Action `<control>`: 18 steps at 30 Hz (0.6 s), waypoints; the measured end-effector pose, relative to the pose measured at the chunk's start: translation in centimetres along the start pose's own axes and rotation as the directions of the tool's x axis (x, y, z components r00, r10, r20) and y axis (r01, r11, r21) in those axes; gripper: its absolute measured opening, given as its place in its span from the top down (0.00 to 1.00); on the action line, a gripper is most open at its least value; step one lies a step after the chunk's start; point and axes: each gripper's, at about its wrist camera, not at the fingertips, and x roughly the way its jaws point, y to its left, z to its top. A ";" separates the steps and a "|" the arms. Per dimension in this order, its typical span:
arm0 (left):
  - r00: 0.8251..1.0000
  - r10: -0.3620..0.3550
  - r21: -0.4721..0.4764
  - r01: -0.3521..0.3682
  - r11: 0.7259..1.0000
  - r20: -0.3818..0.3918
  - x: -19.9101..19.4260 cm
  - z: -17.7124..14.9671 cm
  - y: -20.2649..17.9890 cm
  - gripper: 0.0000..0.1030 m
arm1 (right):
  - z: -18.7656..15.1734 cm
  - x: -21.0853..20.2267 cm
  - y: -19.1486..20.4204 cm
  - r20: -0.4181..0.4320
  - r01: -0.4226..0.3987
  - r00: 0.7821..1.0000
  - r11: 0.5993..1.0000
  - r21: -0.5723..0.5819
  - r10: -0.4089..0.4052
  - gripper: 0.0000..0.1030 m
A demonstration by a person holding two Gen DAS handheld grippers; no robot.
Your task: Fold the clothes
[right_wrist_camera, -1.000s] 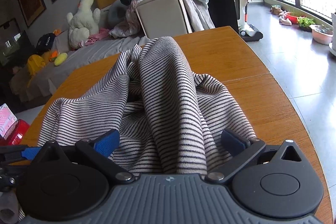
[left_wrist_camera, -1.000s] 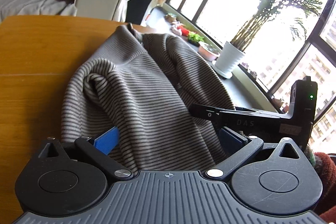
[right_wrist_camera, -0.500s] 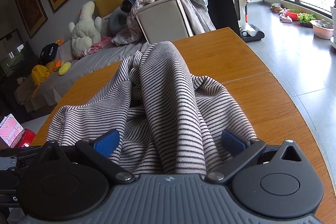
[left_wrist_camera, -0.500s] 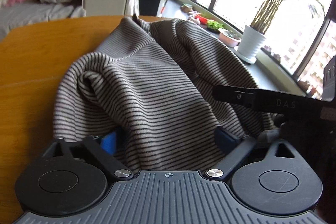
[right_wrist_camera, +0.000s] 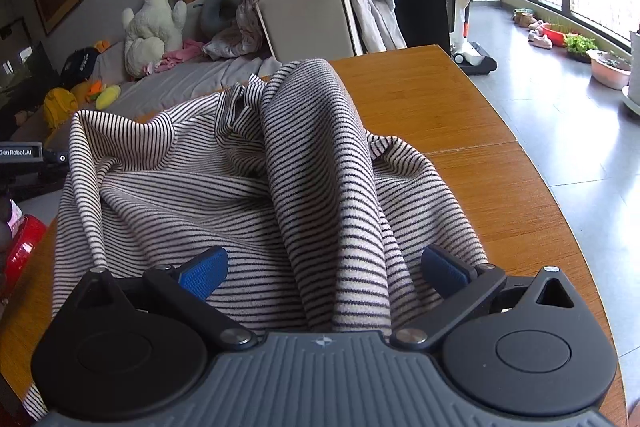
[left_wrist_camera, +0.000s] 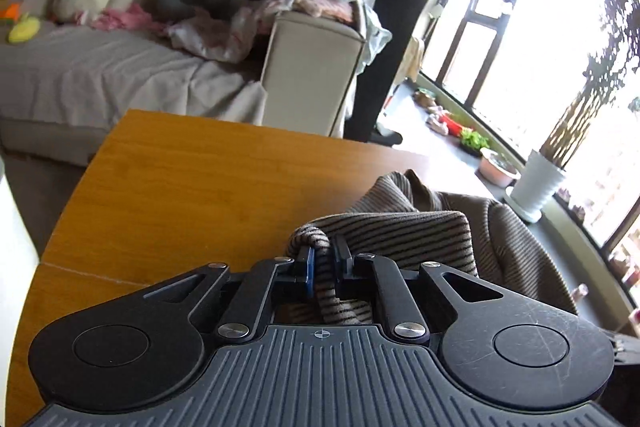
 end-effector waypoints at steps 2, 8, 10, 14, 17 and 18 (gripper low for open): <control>0.997 -0.055 -0.060 0.052 0.997 -0.053 0.7 0.3 2.4 0.88 | 0.5 0.5 0.7 -0.033 0.027 0.999 0.999 -0.037 -0.028 0.00; 0.991 -0.059 -0.053 0.053 0.997 -0.117 -0.1 0.6 5.0 0.25 | 2.1 1.9 1.5 -0.119 0.046 0.991 0.994 -0.102 -0.058 0.00; 0.996 -0.022 -0.030 0.019 0.999 -0.082 -1.3 1.1 5.5 0.21 | 2.4 2.1 1.9 -0.149 0.034 0.987 0.986 -0.165 -0.059 0.00; 0.997 -0.081 0.017 0.081 0.997 -0.012 -4.0 1.9 3.5 0.11 | 3.0 0.6 2.5 -0.092 -0.011 0.996 0.978 -0.208 -0.008 0.06; 0.995 -0.095 0.165 0.094 0.982 0.003 -3.9 1.5 -1.0 0.06 | 4.5 -2.3 3.8 0.116 0.080 0.992 0.948 -0.308 -0.047 0.13; 0.996 -0.084 0.222 0.082 0.972 -0.001 -3.1 1.1 -2.5 0.05 | 4.9 -2.7 4.1 0.159 0.118 0.985 0.938 -0.325 -0.068 0.13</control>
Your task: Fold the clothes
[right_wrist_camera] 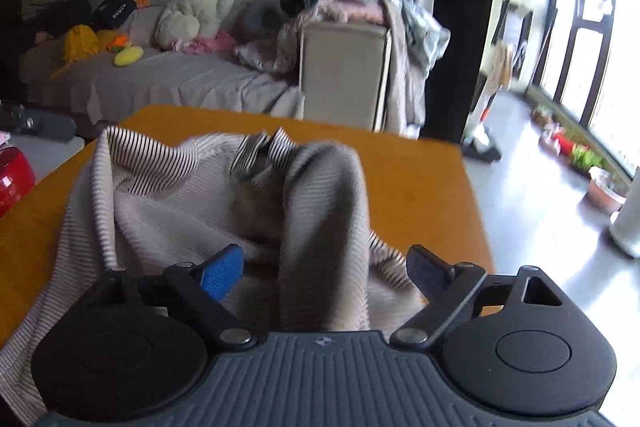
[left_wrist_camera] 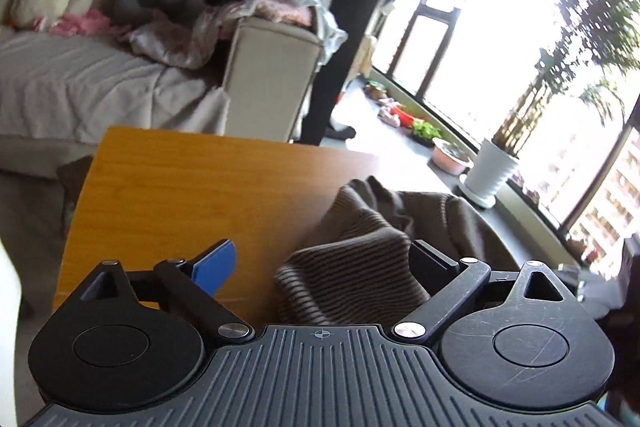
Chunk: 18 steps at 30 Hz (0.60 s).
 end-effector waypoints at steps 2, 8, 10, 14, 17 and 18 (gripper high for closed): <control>1.000 0.022 0.117 -0.021 0.993 -0.011 1.9 -0.1 -2.9 0.04 | 1.1 0.8 0.0 0.008 0.060 0.998 0.997 -0.047 -0.060 0.13; 0.984 0.157 0.295 -0.125 0.947 -0.087 8.2 -1.4 -5.1 0.63 | 0.9 6.1 -1.0 -0.175 -0.069 0.983 0.993 -0.091 0.053 0.87; 0.983 0.162 0.265 -0.133 0.955 -0.090 8.0 0.1 -2.9 0.76 | 3.2 5.3 -2.4 -0.086 -0.080 0.993 0.995 -0.062 0.075 0.95; 0.953 0.302 0.220 -0.289 0.932 -0.025 8.4 3.5 2.6 0.86 | 7.0 8.0 -8.3 0.031 0.048 0.998 0.992 0.115 -0.052 1.00; 0.880 0.473 0.175 -0.460 0.870 -0.036 11.0 4.1 7.4 0.98 | 5.5 13.9 -12.2 -0.094 0.174 0.983 0.955 0.240 -0.155 1.00; 0.859 0.510 0.158 -0.497 0.853 -0.053 11.8 3.9 8.8 0.98 | 4.4 15.3 -12.7 -0.140 0.199 0.976 0.947 0.251 -0.168 1.00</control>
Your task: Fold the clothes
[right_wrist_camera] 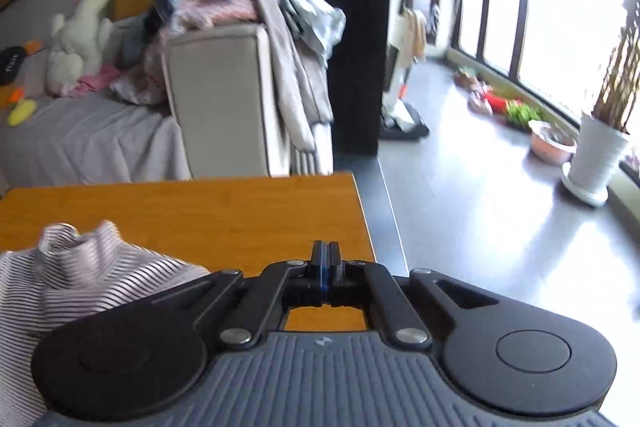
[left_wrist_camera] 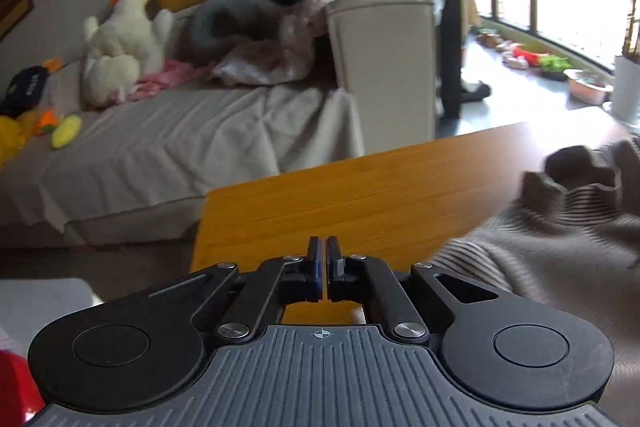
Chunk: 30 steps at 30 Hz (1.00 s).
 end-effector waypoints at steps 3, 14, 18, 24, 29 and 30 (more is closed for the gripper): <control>0.998 -0.004 -0.089 -0.001 0.996 -0.057 1.7 -0.6 2.6 0.96 | -1.7 0.4 -0.5 -0.004 -0.009 1.000 1.000 -0.002 0.009 0.99; 0.910 -0.403 -0.157 0.413 0.897 0.094 -6.8 -1.1 -1.5 0.42 | -3.8 -8.2 3.4 -0.040 -0.301 0.952 0.916 -0.265 0.302 0.52; 0.822 -0.562 -0.110 0.569 0.815 0.088 -8.5 -3.3 -6.3 0.27 | -6.8 -8.0 4.1 -0.100 -0.209 0.978 0.899 -0.385 0.185 0.55; 0.799 -0.597 -0.066 0.601 0.796 0.068 -6.6 -6.1 -12.4 0.26 | -6.7 -5.1 2.7 -0.047 -0.095 0.995 0.917 -0.386 0.083 0.45; 0.848 -0.530 0.102 0.524 0.845 0.034 -7.7 -6.8 -13.8 0.23 | -7.4 -6.7 3.0 -0.010 -0.085 0.996 0.922 -0.377 0.087 0.45; 0.858 -0.512 0.144 0.503 0.852 0.030 -7.9 -7.0 -14.1 0.23 | -7.6 -7.8 2.8 -0.003 -0.093 0.995 0.926 -0.367 0.099 0.45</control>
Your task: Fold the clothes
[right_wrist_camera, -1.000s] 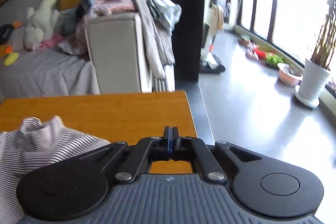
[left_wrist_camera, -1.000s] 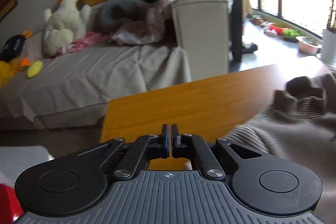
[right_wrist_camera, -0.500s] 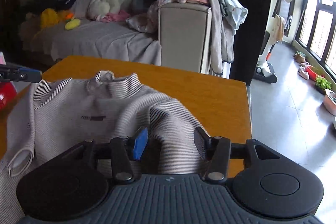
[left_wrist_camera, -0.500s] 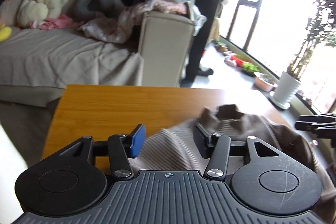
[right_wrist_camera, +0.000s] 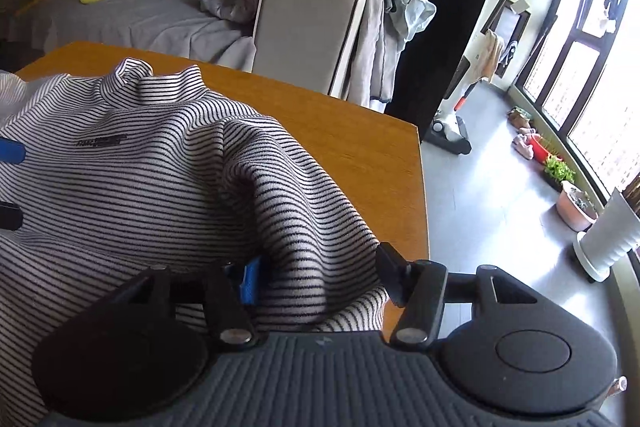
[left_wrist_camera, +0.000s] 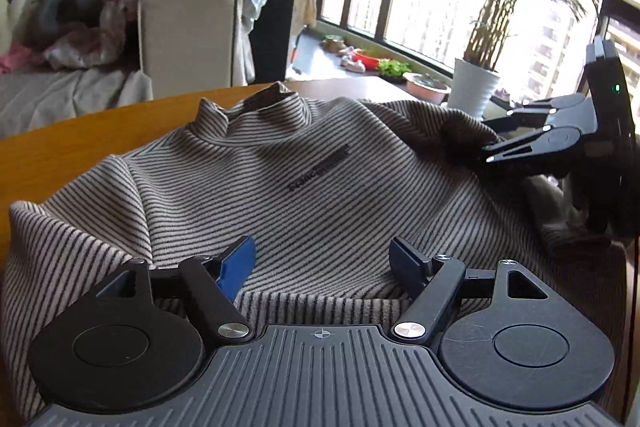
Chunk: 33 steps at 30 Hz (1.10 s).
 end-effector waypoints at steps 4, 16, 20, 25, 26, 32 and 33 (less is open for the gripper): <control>0.999 0.052 0.037 -0.052 0.998 -0.006 -0.8 -0.4 0.6 0.22 | -1.1 -5.0 -0.7 0.049 -0.028 0.998 0.998 0.058 0.025 0.45; 0.997 0.080 0.002 -0.080 0.997 0.013 -1.5 -0.1 1.1 0.18 | -8.2 -11.9 6.3 -0.013 -0.063 0.998 0.992 -0.113 0.062 0.30; 0.992 0.113 0.021 -0.115 0.993 0.052 -2.1 -0.1 0.7 0.02 | -7.0 -10.3 2.8 -0.016 -0.045 0.999 0.995 0.088 0.046 0.83; 0.981 0.179 0.052 -0.183 0.982 0.081 -2.5 -0.3 0.1 0.00 | -3.5 -11.1 -4.0 0.063 0.050 0.996 0.959 0.278 -0.070 0.89; 0.982 0.174 0.047 -0.177 0.983 0.078 -2.5 -0.2 0.2 0.00 | -2.4 -11.5 -5.8 0.089 0.068 0.991 0.945 0.321 -0.102 0.89; 0.987 0.140 -0.012 -0.140 0.990 0.075 -2.7 -0.2 1.3 0.00 | 5.5 -13.2 -11.2 0.242 0.092 0.948 0.903 0.419 -0.208 0.90; 0.987 0.136 -0.029 -0.134 0.991 0.081 -2.9 -0.2 1.5 0.00 | 7.1 -13.4 -10.9 0.274 0.082 0.940 0.912 0.402 -0.205 0.90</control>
